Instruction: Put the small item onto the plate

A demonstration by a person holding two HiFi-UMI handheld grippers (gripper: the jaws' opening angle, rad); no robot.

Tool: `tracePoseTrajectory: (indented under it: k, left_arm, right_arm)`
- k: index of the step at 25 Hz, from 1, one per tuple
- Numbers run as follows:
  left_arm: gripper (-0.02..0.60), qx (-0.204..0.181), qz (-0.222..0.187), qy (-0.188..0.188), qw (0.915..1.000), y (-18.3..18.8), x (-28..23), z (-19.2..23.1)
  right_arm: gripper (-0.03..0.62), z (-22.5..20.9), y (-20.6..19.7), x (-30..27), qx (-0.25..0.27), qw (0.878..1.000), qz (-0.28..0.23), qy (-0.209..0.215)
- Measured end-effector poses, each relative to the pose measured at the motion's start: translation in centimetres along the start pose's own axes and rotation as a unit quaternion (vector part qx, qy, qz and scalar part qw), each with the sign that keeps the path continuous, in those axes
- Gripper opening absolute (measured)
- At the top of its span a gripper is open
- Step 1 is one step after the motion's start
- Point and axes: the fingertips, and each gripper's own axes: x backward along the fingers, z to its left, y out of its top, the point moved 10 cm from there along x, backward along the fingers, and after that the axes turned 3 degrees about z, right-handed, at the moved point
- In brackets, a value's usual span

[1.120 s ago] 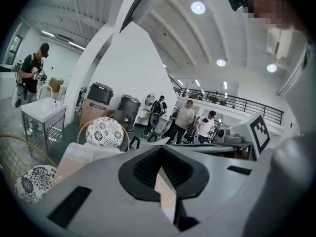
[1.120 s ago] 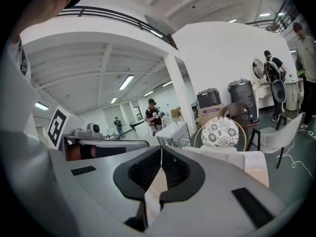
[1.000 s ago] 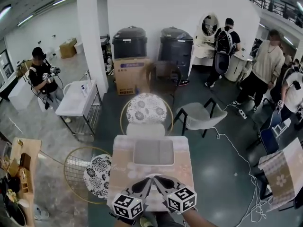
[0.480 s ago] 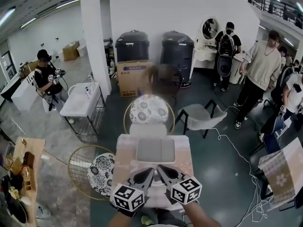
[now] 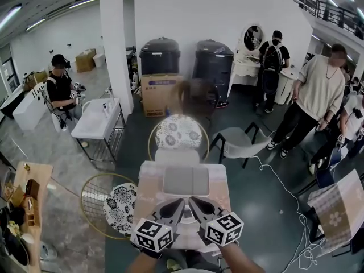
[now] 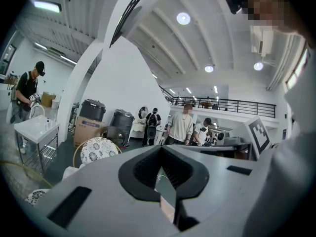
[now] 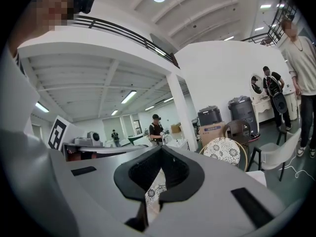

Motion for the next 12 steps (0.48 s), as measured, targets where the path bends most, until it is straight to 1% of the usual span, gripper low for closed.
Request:
tracePoseTrajectory:
  k: [12]
  left_arm:
    - [0.005, 0.0, 0.0, 0.006, 1.0, -0.23, -0.46, 0.49]
  right_arm:
    - [0.014, -0.34, -0.22, -0.49, 0.004, 1.0, 0.005, 0.005]
